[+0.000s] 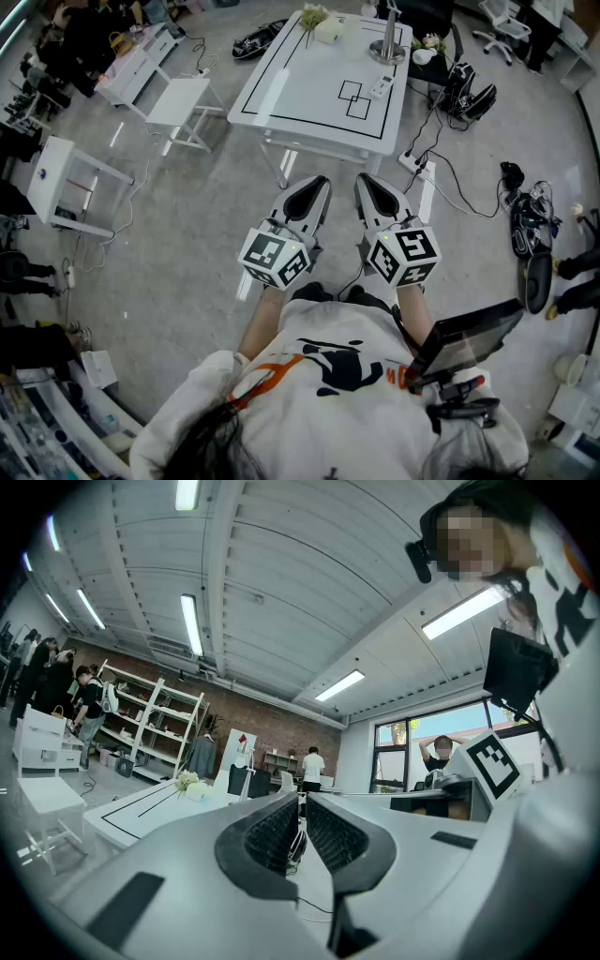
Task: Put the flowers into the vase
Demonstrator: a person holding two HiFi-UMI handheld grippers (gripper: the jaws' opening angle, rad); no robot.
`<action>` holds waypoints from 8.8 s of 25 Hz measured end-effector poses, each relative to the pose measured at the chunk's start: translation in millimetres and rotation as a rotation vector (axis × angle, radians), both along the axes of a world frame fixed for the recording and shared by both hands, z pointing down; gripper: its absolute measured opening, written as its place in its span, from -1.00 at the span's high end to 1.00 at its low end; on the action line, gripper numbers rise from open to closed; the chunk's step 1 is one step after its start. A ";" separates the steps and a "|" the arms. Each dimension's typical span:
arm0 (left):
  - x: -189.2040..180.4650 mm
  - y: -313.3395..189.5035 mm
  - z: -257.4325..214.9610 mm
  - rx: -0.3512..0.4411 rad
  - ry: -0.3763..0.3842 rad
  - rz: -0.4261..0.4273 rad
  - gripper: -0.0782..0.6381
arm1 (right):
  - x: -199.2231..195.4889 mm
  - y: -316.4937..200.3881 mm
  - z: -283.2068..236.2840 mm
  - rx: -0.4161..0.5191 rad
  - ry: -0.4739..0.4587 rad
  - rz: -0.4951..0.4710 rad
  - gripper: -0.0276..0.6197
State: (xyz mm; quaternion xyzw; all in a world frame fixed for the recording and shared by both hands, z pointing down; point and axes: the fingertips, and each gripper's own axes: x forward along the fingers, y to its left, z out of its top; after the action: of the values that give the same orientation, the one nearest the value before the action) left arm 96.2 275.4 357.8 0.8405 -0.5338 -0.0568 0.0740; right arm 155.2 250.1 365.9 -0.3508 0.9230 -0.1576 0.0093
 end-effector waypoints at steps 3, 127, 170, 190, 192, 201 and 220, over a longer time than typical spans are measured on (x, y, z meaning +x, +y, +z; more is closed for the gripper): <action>7.3 -3.3 1.9 -0.005 0.001 -0.003 0.73 | 7.9 -3.1 1.9 -0.004 0.006 -0.001 0.88; -263.2 -565.5 65.9 -0.157 -0.205 0.131 0.59 | -180.9 -477.7 95.3 -0.181 0.074 0.110 0.87; -286.6 -812.1 275.6 -0.651 -0.300 -0.035 0.33 | -168.8 -522.5 181.7 -0.384 0.115 0.309 0.87; -313.5 -792.7 267.7 -0.659 -0.273 -0.047 0.66 | -144.3 -513.8 189.2 -0.400 0.135 0.346 0.87; -313.2 -783.6 257.5 -0.637 -0.233 -0.044 0.66 | -142.5 -515.8 185.7 -0.385 0.128 0.345 0.87; -288.8 -736.7 175.3 -0.454 -0.048 0.026 0.66 | -132.5 -518.2 174.9 -0.303 0.237 0.295 0.37; -183.7 -671.5 37.8 -0.103 0.083 0.210 0.66 | -122.2 -583.2 175.2 -0.078 0.462 0.186 -0.10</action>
State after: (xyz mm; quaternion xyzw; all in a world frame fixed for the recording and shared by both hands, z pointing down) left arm -87.5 -396.2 395.6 0.8838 -0.4414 -0.0562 0.1446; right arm 33.0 -333.1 541.0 -0.4611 0.8576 -0.1073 -0.2011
